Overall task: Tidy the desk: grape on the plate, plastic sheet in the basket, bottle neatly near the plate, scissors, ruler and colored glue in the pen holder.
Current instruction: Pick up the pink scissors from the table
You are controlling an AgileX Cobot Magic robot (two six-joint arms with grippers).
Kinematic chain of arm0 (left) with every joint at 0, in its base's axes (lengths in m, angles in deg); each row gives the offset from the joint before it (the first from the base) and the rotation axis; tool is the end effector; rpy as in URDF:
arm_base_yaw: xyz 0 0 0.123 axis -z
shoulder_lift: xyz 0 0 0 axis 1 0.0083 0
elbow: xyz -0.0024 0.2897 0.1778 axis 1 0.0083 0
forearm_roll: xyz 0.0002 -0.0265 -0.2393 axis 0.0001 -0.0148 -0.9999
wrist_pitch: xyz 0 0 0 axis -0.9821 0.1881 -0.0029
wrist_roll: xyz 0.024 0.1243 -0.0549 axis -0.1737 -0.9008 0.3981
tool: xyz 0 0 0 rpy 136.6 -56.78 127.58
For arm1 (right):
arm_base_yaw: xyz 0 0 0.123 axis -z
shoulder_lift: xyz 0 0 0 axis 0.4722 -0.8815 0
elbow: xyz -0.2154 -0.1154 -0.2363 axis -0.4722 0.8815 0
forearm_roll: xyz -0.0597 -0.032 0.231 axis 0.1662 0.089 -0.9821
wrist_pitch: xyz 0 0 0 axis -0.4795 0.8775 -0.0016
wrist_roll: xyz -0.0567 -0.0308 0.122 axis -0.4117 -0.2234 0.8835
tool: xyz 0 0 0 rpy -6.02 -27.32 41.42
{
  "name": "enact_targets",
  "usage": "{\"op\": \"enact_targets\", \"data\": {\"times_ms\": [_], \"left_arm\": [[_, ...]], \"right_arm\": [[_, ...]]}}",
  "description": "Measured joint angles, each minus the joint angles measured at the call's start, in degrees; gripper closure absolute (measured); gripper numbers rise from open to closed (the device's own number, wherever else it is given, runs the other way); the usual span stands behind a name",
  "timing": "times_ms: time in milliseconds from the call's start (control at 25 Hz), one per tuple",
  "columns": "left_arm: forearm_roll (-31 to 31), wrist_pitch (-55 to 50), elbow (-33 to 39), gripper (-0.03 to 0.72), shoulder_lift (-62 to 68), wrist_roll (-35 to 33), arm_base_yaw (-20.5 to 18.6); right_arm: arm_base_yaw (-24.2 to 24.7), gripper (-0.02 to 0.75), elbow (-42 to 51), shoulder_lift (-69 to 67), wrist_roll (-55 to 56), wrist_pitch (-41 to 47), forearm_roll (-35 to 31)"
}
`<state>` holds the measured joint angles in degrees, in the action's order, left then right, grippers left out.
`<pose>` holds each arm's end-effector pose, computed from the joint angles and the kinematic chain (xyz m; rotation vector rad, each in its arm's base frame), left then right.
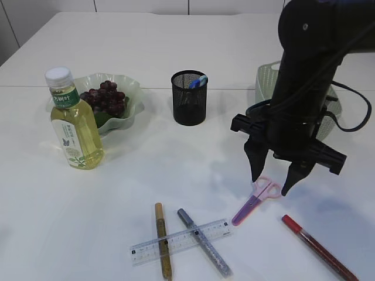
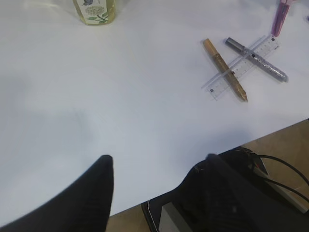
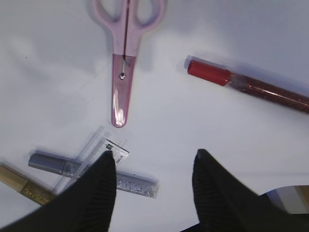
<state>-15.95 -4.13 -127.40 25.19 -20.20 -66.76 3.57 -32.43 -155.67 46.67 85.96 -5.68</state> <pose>0.1009 -0.0538 0.3665 0.4240 2.5764 -0.2762 0.3150 0.1594 0.2317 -0.9354 -2.9110 -0.0927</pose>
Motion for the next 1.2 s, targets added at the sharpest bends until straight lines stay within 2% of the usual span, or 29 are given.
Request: {"op": "enact_targets", "data": {"times_ms": [200,960,1200], "left_arm": [[0.02,0.11,0.0,0.256,0.0,0.0,0.0],[0.12,0.11,0.0,0.256,0.0,0.0,0.0],[0.12,0.11,0.0,0.256,0.0,0.13,0.0]], "right_arm": [[0.0,0.333,0.0,-0.25,0.12,-0.87,2.84],[0.0,0.333,0.0,-1.09,2.11,-3.94,6.16],[0.0,0.318,0.0,-4.26,2.11,-4.99,4.59]]}}
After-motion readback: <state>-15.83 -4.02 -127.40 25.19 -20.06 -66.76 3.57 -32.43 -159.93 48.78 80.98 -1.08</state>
